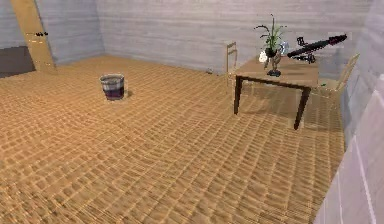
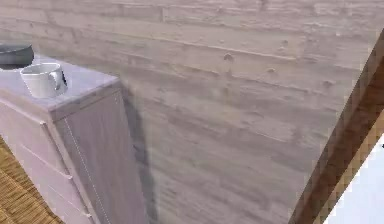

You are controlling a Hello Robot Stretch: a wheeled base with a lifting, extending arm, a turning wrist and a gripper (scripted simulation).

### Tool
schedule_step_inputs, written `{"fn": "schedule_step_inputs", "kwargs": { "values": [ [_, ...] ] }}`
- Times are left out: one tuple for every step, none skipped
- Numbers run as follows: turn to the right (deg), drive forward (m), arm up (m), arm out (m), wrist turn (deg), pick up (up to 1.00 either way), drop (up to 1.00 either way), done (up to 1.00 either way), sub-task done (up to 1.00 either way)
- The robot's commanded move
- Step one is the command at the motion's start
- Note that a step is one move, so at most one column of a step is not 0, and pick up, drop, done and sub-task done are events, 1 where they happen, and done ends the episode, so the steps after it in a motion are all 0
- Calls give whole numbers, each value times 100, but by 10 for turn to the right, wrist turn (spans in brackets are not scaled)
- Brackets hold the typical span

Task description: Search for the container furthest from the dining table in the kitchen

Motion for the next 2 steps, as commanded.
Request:
{"fn": "schedule_step_inputs", "kwargs": {
  "values": [
    [-240,0,0,0,0,0,0,0,0],
    [-30,0,0,0,0,0,0,0,0]
  ]
}}
